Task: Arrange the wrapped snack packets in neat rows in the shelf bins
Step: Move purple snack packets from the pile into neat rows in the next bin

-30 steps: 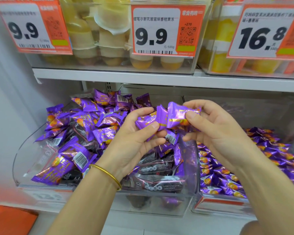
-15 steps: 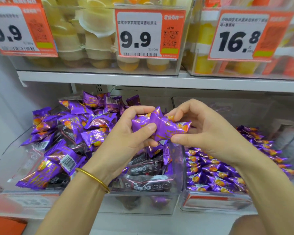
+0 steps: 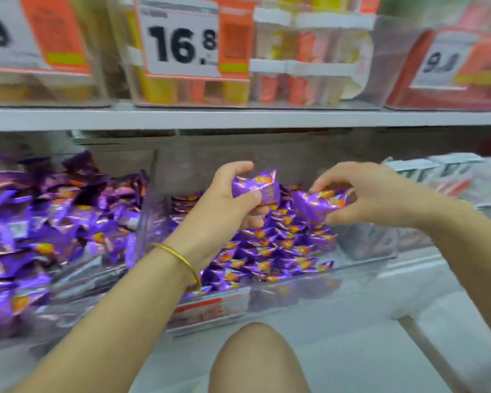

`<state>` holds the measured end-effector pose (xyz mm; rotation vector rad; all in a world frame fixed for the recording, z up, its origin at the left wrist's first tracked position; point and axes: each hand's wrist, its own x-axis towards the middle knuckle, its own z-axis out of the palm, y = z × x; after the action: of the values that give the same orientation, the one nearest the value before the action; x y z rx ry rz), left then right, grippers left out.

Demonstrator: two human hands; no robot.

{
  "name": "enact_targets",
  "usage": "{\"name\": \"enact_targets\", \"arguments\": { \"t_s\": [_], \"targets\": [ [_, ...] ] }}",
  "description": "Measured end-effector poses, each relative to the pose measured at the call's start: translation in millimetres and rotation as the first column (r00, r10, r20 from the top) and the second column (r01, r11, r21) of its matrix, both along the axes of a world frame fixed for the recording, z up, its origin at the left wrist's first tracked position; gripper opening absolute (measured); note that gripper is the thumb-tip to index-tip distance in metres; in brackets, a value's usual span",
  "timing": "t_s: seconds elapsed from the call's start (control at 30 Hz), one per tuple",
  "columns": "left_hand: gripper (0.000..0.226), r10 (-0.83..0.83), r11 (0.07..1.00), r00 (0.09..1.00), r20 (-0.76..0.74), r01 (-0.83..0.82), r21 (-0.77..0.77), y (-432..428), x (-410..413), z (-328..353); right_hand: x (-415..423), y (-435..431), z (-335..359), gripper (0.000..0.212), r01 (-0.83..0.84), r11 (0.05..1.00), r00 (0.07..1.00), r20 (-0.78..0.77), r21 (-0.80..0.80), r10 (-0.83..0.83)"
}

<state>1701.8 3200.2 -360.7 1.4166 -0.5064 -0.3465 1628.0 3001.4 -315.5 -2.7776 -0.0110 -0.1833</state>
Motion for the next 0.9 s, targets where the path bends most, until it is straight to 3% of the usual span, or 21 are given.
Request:
{"name": "enact_targets", "arguments": {
  "t_s": [0.1, 0.23, 0.3, 0.47, 0.63, 0.77, 0.9],
  "targets": [
    [0.047, -0.005, 0.999, 0.997, -0.073, 0.009, 0.052, -28, 4, -15, 13, -17, -18, 0.039, -0.103, 0.931, 0.979, -0.202, -0.351, 0.032],
    [0.041, 0.003, 0.987, 0.998, -0.069, 0.008, 0.161, -48, 11, -34, 29, -26, -37, 0.025, -0.275, 0.784, 0.887, -0.462, -0.556, -0.016],
    [0.038, -0.033, 0.973, 0.999, -0.043, 0.042, 0.228, -54, 14, -41, 33, -27, -46, 0.022, -0.316, 0.761, 0.867, -0.498, -0.566, -0.012],
    [0.027, -0.066, 0.971, 0.996, -0.052, 0.076, 0.225, -64, 13, -48, 30, -37, -75, 0.034, -0.274, 0.851, 0.897, -0.439, -0.448, 0.058],
    [0.031, -0.077, 0.973, 0.993, -0.088, 0.094, 0.212, -66, 10, -52, 21, -38, -88, 0.032, -0.188, 0.745, 0.965, -0.263, -0.639, 0.018],
    [0.028, -0.073, 0.976, 0.988, -0.134, 0.098, 0.192, -66, 5, -52, 25, -36, -95, 0.053, -0.097, 0.823, 0.954, -0.289, -0.560, -0.084],
    [0.028, -0.088, 0.975, 0.987, -0.138, 0.113, 0.191, -66, 2, -52, 25, -41, -99, 0.055, -0.054, 0.895, 0.946, -0.310, -0.442, -0.096]
  ]
}}
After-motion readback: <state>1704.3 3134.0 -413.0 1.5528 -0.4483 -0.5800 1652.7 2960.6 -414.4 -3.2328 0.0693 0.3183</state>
